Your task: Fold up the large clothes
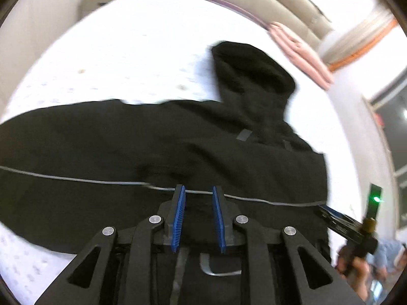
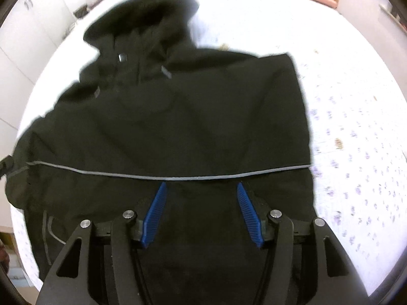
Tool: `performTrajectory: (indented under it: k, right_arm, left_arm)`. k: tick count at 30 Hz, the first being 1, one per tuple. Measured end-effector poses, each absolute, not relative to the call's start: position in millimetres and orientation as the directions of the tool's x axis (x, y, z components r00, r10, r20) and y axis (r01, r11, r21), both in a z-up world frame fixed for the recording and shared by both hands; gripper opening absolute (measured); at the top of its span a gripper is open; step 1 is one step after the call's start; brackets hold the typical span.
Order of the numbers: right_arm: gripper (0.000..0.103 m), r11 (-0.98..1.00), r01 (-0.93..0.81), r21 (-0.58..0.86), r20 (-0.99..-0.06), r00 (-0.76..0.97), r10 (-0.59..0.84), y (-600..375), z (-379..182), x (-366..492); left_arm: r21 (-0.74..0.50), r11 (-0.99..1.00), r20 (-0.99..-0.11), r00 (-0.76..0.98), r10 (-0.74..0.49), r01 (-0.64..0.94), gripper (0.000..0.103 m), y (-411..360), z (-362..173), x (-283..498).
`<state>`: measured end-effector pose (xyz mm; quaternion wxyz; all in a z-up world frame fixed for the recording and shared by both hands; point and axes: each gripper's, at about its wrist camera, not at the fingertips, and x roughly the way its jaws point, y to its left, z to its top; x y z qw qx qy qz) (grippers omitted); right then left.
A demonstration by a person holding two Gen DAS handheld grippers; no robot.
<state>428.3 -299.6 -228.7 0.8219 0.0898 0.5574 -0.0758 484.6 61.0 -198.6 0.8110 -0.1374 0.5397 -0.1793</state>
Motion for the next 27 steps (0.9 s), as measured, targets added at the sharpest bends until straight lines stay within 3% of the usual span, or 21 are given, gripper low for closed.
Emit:
performTrajectory:
  k: [4,7,9,17,22,27]
  right_arm:
    - [0.061,0.963,0.267,0.043,-0.946,0.320,-0.046,-311.5,-243.2,422.7]
    - [0.061,0.965,0.261,0.021,-0.971,0.237,-0.042,-315.7,-267.4,424.7]
    - [0.061,0.972,0.234,-0.011,-0.971,0.230,-0.066,-310.1,-273.2,427.2]
    - [0.067,0.975,0.224,-0.002,-0.973,0.223,-0.053,-308.6,-273.6,433.7]
    - [0.074,0.979,0.204,0.005,-0.975,0.220,-0.041,-303.7,-276.2,439.1]
    - [0.084,0.983,0.184,-0.020,-0.977,0.203,-0.058,-287.3,-283.7,447.2]
  left_arm:
    - [-0.372,0.902,-0.860,0.285,-0.424,0.220,0.024,12.0,-228.9,489.4]
    - [-0.289,0.938,-0.915,0.234,-0.329,0.191,0.023,-8.1,-274.0,499.6]
    - [-0.320,0.935,-0.913,0.215,-0.348,0.154,0.023,-0.8,-289.4,502.2]
    - [-0.356,0.932,-0.892,0.274,-0.360,0.067,0.023,58.9,-250.1,491.0]
    - [-0.255,0.936,-0.939,0.294,-0.180,-0.244,0.024,189.3,-246.7,471.5]
    - [-0.323,0.737,-0.931,0.340,-0.134,-0.594,0.024,337.2,-254.0,444.2]
